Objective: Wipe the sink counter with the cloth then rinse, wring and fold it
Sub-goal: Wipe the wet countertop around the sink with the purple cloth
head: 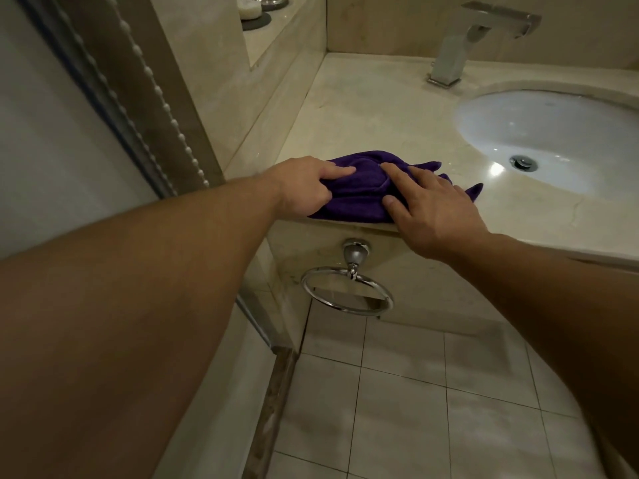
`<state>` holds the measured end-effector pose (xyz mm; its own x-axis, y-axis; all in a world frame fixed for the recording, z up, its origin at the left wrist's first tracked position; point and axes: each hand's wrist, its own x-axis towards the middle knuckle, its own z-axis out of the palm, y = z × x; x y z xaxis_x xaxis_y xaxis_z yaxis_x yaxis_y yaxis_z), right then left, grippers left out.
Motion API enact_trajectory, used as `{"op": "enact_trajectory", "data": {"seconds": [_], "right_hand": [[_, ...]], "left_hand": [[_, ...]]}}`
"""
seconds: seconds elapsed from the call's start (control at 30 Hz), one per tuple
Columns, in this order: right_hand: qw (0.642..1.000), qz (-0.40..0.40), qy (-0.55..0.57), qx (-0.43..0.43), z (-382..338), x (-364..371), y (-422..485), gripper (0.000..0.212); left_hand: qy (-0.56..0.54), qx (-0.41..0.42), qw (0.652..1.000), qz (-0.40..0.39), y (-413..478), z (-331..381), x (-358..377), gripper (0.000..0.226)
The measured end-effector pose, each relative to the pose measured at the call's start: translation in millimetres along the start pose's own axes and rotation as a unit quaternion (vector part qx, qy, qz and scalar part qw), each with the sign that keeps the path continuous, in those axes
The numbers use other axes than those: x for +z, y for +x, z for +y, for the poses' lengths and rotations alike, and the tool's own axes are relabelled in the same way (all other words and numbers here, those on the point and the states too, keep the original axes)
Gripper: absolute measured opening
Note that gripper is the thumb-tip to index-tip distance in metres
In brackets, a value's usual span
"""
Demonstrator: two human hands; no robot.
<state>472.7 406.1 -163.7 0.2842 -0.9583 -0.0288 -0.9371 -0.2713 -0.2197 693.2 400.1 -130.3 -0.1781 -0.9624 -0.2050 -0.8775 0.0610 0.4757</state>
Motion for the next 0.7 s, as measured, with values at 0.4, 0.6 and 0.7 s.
{"op": "enact_trajectory", "data": {"seconds": [0.4,0.6,0.7], "right_hand": [[1.000,0.015,-0.001,-0.007,-2,4,-19,0.059],[0.999,0.028,0.005,-0.018,-2,5,-27,0.060],[0.999,0.034,0.011,-0.018,-4,5,-32,0.059]], "left_hand": [[0.000,-0.013,1.000,0.003,-23,11,6,0.060],[0.001,-0.012,1.000,0.014,-29,11,9,0.059],[0.008,-0.009,1.000,0.023,-33,11,13,0.056]]}}
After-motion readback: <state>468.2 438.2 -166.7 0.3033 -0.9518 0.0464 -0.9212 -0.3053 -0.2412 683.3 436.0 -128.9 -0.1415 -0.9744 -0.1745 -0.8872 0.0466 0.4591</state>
